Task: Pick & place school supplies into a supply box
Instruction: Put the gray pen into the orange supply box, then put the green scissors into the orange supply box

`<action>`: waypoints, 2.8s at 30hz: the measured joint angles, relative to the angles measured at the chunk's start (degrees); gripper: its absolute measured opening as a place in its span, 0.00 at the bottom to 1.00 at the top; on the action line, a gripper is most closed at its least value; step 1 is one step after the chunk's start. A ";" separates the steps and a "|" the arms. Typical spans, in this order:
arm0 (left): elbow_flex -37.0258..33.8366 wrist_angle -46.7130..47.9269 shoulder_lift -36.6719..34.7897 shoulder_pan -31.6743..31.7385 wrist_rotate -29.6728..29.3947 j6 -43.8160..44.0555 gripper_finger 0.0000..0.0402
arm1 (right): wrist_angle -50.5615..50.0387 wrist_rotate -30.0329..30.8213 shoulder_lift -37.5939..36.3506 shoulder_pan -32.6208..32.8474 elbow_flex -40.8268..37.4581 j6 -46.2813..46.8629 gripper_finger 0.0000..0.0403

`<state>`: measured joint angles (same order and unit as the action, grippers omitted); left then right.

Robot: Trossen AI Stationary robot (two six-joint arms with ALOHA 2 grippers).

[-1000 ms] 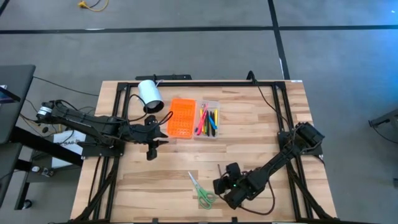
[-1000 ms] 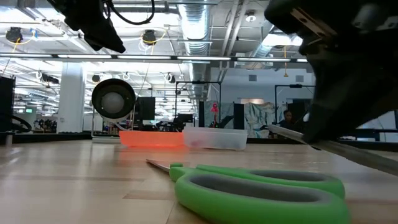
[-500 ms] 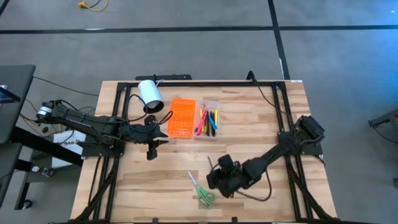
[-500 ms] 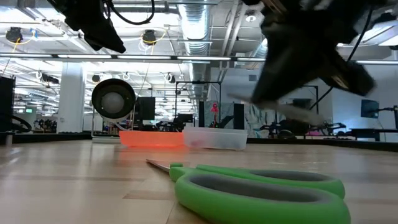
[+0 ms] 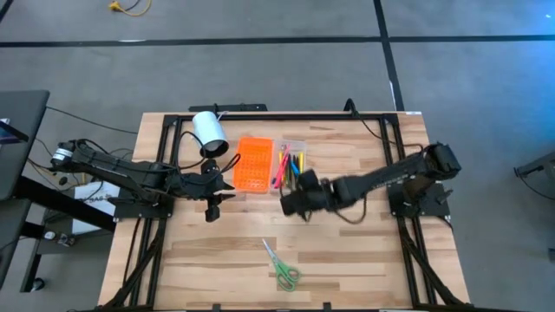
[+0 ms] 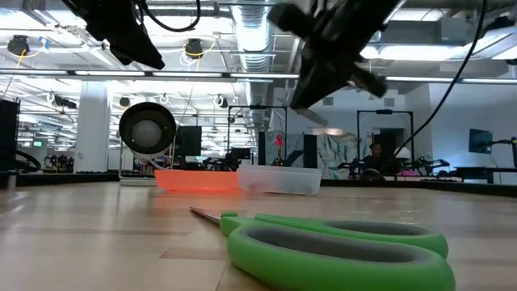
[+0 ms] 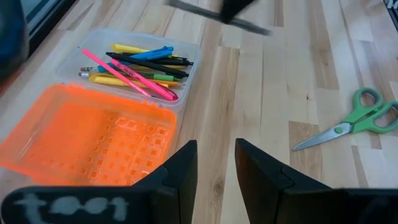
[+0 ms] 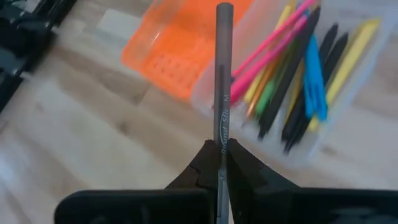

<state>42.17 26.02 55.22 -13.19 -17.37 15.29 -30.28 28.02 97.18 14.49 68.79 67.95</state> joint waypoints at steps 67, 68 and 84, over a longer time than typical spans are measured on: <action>0.02 -0.11 0.00 0.04 -1.33 0.52 0.24 | 9.34 -12.54 1.54 -23.51 -5.49 -10.95 0.16; 0.02 -0.11 0.00 0.04 -1.33 0.52 0.24 | 9.32 -12.54 1.54 -23.51 -5.49 -10.95 0.17; 0.02 -6.42 2.68 0.02 7.92 -5.12 0.24 | 16.40 -10.69 0.09 -15.84 -5.44 -25.53 0.21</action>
<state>42.20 19.60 57.90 -13.17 -9.45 10.17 -13.88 17.34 97.27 -1.35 63.36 42.43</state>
